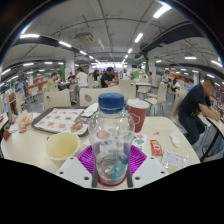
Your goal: Pour water
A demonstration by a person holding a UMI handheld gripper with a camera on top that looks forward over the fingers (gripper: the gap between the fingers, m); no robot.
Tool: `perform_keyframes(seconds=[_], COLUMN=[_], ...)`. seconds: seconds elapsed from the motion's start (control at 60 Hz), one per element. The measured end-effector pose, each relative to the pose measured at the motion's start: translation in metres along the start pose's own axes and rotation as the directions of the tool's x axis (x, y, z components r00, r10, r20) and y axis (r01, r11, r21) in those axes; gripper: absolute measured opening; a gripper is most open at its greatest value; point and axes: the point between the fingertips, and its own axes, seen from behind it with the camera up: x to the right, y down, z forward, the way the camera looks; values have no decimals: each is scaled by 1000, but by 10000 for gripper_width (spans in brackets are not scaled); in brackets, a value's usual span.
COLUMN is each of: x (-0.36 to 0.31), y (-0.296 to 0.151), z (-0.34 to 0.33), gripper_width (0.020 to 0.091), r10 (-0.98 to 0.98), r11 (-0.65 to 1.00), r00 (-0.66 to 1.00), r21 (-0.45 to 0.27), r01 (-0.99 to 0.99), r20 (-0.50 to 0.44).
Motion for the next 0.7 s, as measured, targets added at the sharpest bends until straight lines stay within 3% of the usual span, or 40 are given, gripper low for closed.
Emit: perform_keyframes(seconds=[0.15,0.283,0.3,0.367,0.433,0.483,0.7], x=[-1,3,3,4,2,0,-8], y=[0,4,8,12,15,18,34], z=[-5,-9,-10,-20,-36,-54,-146], gripper_width=[479,581,610,858,835,863,858], r10=[16,14,11,-1,-7,-13,11], r11=[1000,999,999,996,993,989,970], r00=[1000,1000,1000,999,999,999,997], r21=[22,-34,-45,-89,-117,-145,-241], r01=[-15,-15,-12,-3,3,7,-30], r20=[-12,-20,-25,-44,-42,-43,-79])
